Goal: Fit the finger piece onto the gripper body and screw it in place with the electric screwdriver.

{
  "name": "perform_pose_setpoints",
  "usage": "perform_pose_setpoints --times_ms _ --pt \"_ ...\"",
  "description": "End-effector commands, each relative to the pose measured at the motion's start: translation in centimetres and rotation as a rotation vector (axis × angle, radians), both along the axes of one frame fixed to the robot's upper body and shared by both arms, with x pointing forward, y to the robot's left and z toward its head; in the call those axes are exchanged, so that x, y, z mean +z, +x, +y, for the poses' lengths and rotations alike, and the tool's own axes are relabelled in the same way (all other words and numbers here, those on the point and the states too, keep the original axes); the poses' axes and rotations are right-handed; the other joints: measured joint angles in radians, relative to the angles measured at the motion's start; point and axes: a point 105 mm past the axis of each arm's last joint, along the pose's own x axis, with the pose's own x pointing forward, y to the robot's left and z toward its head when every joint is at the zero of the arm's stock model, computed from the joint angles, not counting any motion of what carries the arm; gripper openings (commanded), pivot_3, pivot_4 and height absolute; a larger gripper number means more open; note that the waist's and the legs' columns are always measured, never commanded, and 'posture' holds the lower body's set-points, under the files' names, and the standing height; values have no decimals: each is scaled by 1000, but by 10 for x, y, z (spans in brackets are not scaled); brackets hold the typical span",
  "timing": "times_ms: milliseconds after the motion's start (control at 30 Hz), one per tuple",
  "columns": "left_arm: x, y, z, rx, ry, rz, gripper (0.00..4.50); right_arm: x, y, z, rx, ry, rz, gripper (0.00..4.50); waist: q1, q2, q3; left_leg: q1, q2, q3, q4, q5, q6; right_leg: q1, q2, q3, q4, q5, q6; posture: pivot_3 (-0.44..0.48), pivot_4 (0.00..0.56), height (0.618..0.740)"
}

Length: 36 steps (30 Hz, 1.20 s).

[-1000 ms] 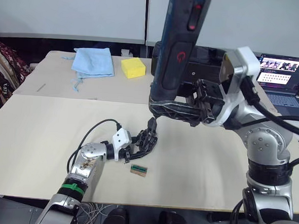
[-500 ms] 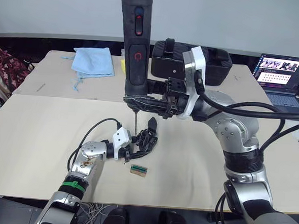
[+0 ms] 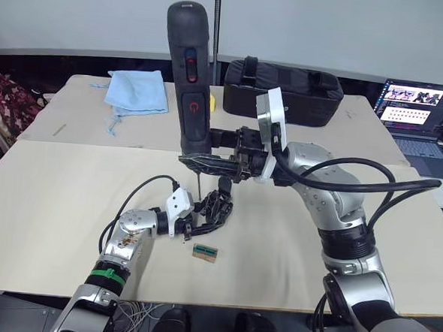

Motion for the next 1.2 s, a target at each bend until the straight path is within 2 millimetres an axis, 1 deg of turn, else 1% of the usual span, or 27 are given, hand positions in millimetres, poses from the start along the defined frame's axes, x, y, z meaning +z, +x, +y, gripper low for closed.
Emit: perform_pose_setpoints --times_ms 33,700,1200 --pt "-19 -12 -5 -47 38 75 2267 10 -7 -1 20 38 -72 1922 0 0 0 0 0 0 0 0 0 0 0 0 0 0 0 0 150 740" --pt "-21 -16 -5 -47 43 85 2267 -9 -8 1 21 -15 -85 1922 -7 0 0 0 0 0 0 0 0 0 0 0 0 0 0 0 150 740" --pt "-21 -17 -5 -50 47 92 2267 -14 -5 0 4 -16 -93 1922 -9 0 0 0 0 0 0 0 0 0 0 0 0 0 0 0 150 740"
